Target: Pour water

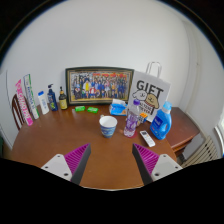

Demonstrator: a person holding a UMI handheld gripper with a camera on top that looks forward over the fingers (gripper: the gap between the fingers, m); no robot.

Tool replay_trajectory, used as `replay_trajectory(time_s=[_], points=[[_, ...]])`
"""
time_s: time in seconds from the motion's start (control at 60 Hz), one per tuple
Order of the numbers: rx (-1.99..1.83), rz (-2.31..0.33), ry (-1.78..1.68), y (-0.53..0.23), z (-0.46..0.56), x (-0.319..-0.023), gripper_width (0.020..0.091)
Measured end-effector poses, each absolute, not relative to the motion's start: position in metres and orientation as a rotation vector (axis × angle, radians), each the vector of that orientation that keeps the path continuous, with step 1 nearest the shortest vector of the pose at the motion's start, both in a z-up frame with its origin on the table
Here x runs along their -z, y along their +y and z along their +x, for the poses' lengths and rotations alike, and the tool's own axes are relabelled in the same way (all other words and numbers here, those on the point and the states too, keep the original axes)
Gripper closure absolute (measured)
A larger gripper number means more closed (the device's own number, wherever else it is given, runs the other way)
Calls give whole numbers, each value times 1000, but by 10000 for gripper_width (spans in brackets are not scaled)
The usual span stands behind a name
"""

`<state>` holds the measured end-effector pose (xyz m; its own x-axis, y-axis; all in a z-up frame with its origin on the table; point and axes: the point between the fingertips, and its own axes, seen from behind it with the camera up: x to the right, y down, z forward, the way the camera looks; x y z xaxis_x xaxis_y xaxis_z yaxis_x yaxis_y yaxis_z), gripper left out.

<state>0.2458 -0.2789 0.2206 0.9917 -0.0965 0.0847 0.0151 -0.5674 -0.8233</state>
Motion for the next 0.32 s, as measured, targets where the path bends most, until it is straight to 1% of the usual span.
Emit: replay_trajectory(time_s=[0.167,0.317], points=[[163,-2166,62,-302,230,-225,247],[202,-2155,33,-308,226,-229,249]])
